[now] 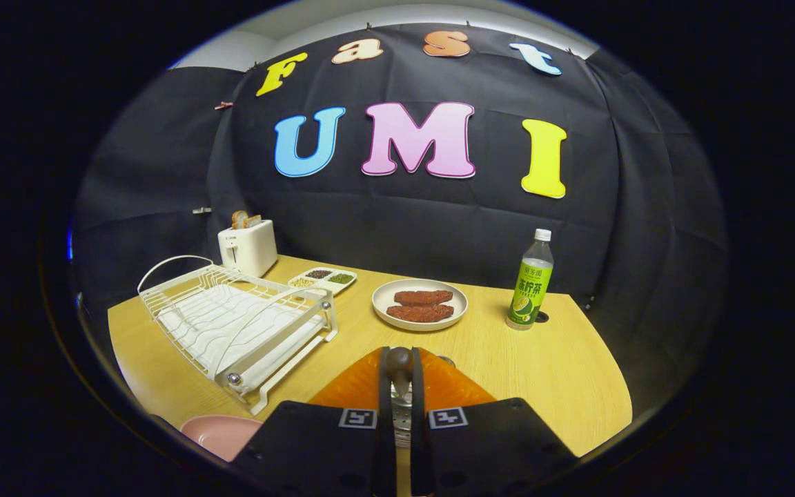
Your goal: Take the plate from the dish rack, then take the spoon from the basket and place it into the plate.
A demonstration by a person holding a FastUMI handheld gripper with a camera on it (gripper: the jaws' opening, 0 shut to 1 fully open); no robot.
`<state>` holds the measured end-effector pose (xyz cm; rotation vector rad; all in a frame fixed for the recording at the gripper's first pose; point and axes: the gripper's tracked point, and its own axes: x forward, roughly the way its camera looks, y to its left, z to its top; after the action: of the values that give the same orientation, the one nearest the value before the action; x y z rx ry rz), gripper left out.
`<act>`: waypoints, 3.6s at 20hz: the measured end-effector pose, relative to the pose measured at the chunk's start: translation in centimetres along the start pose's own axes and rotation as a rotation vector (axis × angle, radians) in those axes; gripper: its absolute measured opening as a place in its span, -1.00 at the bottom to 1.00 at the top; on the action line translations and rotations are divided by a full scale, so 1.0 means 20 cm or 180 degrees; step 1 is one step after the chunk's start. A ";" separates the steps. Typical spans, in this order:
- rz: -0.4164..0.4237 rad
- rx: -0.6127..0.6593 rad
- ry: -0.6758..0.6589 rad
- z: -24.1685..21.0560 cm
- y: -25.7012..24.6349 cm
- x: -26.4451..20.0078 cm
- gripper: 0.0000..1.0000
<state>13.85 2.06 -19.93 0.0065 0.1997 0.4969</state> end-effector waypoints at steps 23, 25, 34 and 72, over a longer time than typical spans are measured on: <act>0.0120 0.0187 -0.0010 0.40 0.30 -0.51 -0.77; 0.0094 0.0220 0.0026 0.33 0.39 -0.52 -0.77; -0.0282 -0.0196 0.0010 -0.05 0.57 -0.46 -0.77; -0.1470 0.0174 -0.0585 0.86 0.22 -1.20 0.95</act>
<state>-5.56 -4.81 1.68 0.0578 0.0305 0.0291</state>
